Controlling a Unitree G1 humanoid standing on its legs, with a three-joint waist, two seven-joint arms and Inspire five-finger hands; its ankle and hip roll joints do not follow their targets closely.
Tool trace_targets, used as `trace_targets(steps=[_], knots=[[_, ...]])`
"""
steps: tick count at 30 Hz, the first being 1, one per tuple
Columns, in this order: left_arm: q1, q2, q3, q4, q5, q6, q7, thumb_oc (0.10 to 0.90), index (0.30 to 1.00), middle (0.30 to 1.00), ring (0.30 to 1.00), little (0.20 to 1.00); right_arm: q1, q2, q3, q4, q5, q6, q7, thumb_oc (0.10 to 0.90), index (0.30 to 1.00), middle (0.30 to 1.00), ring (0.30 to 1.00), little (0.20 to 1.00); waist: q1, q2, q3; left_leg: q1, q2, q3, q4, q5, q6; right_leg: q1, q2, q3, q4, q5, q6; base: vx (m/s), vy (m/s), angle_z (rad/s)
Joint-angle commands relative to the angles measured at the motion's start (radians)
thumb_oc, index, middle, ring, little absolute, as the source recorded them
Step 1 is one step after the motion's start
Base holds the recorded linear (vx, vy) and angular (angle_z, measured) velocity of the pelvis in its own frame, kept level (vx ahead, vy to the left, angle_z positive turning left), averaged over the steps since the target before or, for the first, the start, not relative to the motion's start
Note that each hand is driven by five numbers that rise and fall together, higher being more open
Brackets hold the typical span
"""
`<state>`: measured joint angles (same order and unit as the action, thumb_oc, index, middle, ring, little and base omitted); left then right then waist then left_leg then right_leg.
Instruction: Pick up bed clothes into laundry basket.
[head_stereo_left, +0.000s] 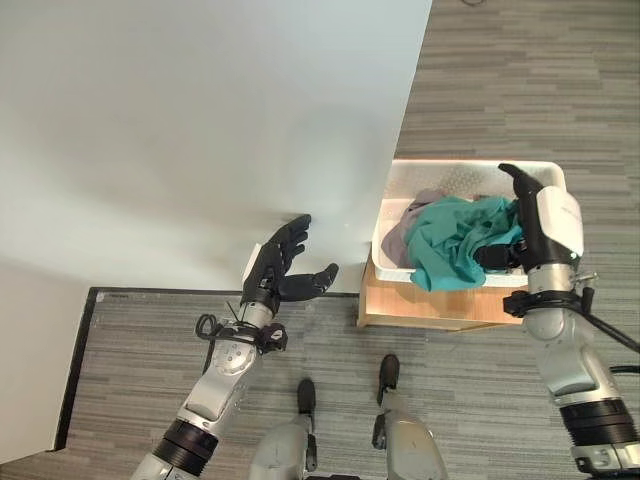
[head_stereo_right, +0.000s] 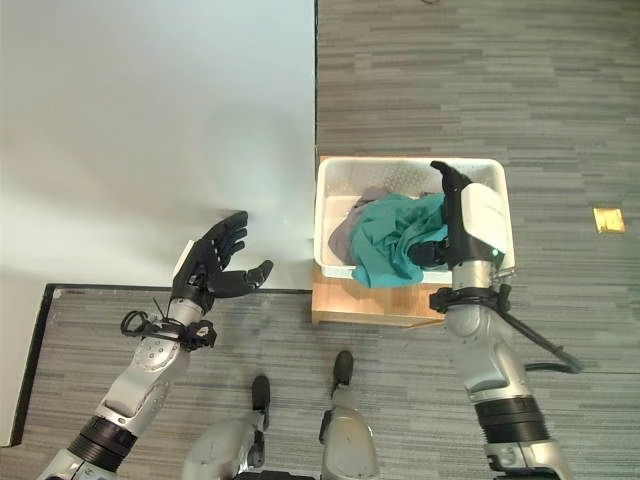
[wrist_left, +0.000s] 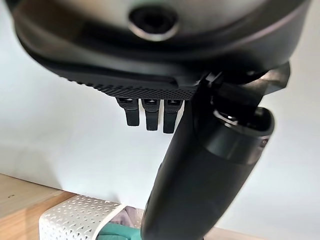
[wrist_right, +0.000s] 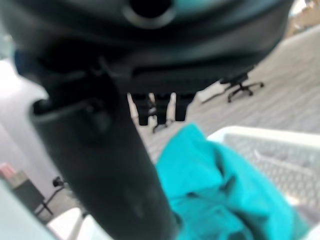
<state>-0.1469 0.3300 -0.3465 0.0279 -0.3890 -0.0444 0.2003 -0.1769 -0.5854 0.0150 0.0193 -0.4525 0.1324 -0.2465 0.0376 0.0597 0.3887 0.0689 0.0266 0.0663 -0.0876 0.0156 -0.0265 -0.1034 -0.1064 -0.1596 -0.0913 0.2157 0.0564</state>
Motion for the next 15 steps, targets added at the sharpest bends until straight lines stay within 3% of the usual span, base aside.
trace_targets(steps=[1, 10, 15], knots=[[-0.042, 0.006, -0.008, -0.073, 0.039, -0.112, -0.023, 0.800, 0.900, 0.900, 0.900, 0.900, 0.041, -0.023, -0.022, -0.106, -0.043, -0.091, -0.010, 0.800, 0.900, 0.900, 0.900, 0.900, 0.022, -0.026, -0.194, -0.032, 0.022, -0.006, 0.000, -0.036, -0.002, 0.215, -0.044, -0.074, 0.019, -0.259, 0.086, 0.04, -0.007, 0.01], [-0.020, 0.039, -0.011, -0.100, 0.073, -0.138, -0.035, 0.800, 0.900, 0.900, 0.900, 0.900, 0.145, 0.037, -0.008, -0.250, -0.055, -0.153, -0.001, 0.800, 0.900, 0.900, 0.900, 0.900, 0.020, -0.024, -0.238, -0.006, 0.032, 0.002, 0.000, -0.026, 0.000, 0.229, -0.034, -0.060, 0.018, -0.254, 0.079, 0.02, -0.002, -0.01], [-0.012, 0.039, -0.013, -0.095, 0.081, -0.142, -0.025, 0.800, 0.900, 0.900, 0.900, 0.900, 0.180, 0.040, 0.031, -0.244, -0.094, -0.160, 0.000, 0.800, 0.900, 0.900, 0.900, 0.900, 0.021, -0.023, -0.251, 0.004, 0.034, 0.001, 0.000, -0.038, -0.002, 0.237, -0.029, -0.056, 0.016, -0.263, 0.079, 0.01, -0.002, 0.00]])
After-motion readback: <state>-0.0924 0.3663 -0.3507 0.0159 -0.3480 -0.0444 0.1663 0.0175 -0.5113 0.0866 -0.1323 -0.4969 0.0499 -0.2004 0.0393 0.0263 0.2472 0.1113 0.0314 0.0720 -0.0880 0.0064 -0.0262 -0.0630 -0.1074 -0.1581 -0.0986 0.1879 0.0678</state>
